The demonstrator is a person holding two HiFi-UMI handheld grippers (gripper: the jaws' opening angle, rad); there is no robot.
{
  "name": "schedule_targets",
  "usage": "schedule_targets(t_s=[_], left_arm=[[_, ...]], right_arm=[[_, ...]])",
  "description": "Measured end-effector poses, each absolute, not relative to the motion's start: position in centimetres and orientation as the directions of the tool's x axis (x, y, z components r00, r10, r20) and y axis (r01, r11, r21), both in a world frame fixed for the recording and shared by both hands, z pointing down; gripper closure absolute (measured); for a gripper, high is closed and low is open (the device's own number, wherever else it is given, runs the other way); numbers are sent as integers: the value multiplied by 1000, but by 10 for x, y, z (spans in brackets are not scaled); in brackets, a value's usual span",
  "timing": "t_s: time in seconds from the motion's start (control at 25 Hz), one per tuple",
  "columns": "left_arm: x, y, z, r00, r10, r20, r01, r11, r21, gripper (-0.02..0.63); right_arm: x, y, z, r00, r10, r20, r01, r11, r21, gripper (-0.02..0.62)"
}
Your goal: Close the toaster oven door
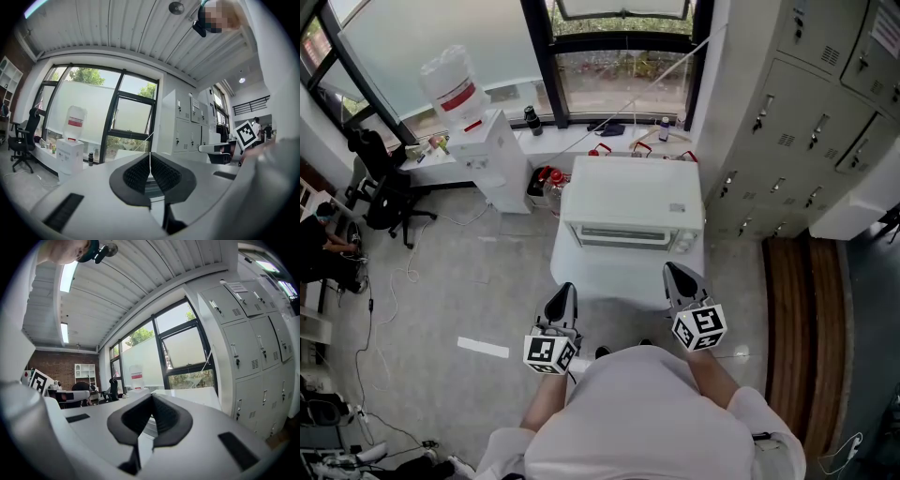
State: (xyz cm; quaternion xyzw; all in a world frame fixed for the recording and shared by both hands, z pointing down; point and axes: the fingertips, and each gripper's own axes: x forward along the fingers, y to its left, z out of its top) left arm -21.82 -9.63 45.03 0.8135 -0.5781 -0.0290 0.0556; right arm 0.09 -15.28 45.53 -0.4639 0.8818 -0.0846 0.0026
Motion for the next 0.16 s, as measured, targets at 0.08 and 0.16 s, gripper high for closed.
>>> schedule_targets(t_s=[0.08, 0.16], left_arm=[[-219, -97, 450, 331, -944, 17, -937, -326, 125, 584], [-219, -97, 450, 331, -943, 16, -937, -327, 126, 584]], right_arm=[[1, -153, 455, -568, -820, 72, -819, 554, -151, 589], [1, -152, 454, -568, -820, 72, -819, 554, -151, 589]])
